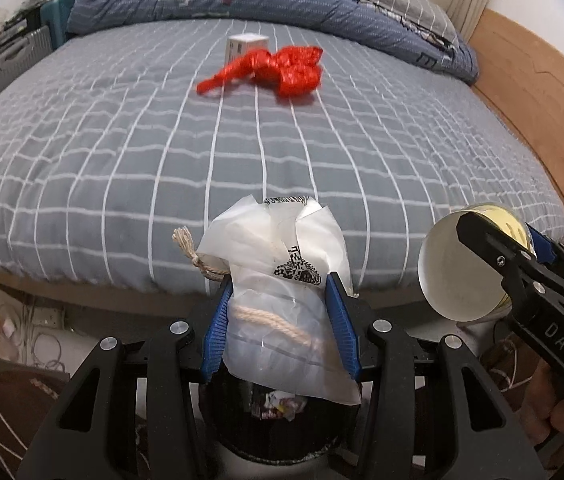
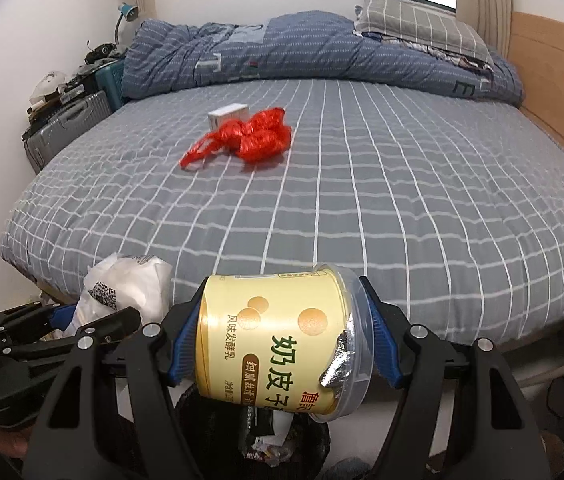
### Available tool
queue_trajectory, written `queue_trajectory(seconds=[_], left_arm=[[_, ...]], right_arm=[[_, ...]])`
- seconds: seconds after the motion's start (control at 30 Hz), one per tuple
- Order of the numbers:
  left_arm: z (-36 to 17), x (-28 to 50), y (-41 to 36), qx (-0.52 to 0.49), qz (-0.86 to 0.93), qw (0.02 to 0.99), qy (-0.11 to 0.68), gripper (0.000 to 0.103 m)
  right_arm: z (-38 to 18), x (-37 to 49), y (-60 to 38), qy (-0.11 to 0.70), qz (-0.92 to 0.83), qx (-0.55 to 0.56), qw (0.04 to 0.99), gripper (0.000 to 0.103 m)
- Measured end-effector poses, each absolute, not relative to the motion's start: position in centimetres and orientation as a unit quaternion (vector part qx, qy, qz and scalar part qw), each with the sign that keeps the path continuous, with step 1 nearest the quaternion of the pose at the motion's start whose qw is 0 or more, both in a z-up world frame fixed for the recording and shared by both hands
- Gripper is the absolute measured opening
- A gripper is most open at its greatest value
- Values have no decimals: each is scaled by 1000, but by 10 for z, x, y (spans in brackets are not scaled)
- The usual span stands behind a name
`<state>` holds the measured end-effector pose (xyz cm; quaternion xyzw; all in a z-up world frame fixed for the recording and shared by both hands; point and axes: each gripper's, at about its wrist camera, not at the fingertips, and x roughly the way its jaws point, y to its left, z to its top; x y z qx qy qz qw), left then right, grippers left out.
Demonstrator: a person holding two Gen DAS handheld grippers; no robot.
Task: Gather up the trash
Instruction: 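Carry the white mesh bag and yogurt cup down over the black bin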
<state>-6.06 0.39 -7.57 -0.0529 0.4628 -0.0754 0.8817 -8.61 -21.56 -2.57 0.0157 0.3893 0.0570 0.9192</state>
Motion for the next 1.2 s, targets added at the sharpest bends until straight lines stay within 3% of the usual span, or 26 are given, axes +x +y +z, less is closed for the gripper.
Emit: queue_trajectory(seconds=[0.7,1.2], left_arm=[[-113,-113,-4,-61,-78,851,516,45],[-165,-101,-13,-38,-74,829,553,45]], right_arm=[[-69,-146,-218,453,41,15,890,66],[-106,-136,-236,493,22,19,869,66]])
